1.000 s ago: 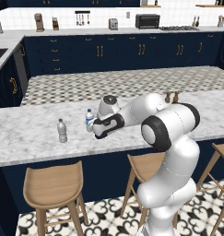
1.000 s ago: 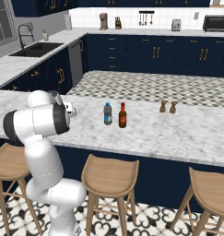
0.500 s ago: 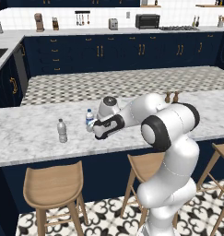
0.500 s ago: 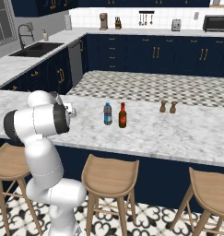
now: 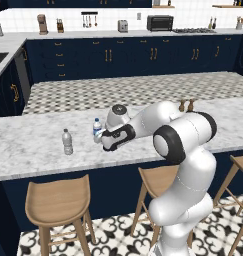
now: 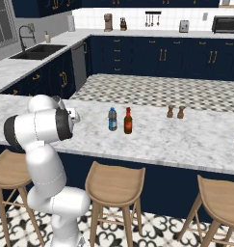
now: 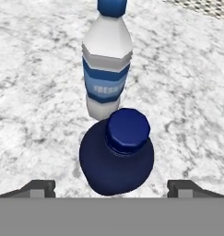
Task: Move the plastic bottles in the middle to the plastics group, and the glass bottles in the middle to the glass group.
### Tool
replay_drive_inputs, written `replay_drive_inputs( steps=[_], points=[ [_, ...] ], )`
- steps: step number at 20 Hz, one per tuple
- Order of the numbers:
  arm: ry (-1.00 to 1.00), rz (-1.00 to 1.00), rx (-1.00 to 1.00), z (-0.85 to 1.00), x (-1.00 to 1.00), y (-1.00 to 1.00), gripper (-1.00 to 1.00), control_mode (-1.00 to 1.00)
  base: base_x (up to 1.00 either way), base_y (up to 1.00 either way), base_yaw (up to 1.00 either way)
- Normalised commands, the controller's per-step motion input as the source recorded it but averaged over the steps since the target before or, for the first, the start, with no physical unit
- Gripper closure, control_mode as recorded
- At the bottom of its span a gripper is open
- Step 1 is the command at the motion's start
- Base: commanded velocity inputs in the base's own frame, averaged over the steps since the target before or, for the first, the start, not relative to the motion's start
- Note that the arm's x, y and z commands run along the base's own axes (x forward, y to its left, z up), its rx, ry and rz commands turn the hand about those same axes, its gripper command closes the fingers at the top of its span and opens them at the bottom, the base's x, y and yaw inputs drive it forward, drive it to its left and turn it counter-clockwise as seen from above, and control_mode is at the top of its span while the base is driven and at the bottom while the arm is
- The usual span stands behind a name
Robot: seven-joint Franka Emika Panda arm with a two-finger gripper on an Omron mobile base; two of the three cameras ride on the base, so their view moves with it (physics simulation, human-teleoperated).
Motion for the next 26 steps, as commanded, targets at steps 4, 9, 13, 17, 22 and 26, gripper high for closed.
replay_drive_inputs(
  steps=[4, 9, 13, 17, 22, 26],
  points=[
    [-0.01, 0.0, 0.0, 0.0, 0.0, 0.0, -1.0, -1.0, 0.0, 0.0, 0.0],
    [-0.13, -0.01, 0.02, 0.03, -0.38, -0.04, -1.0, -1.0, 0.0, 0.0, 0.0],
    [-0.09, -0.06, 0.03, 0.34, -0.67, -0.15, -1.0, -1.0, 0.0, 0.0, 0.0],
    [-0.08, -0.14, 0.03, 0.63, -0.57, -0.33, -1.0, -1.0, 0.0, 0.0, 0.0],
    [-0.06, -0.16, 0.01, 0.93, -0.3, -0.45, -1.0, -1.0, 0.0, 0.0, 0.0],
    [0.0, -0.14, 0.0, 1.0, -0.02, -0.41, -1.0, -1.0, 0.0, 0.0, 0.0]
  ],
)
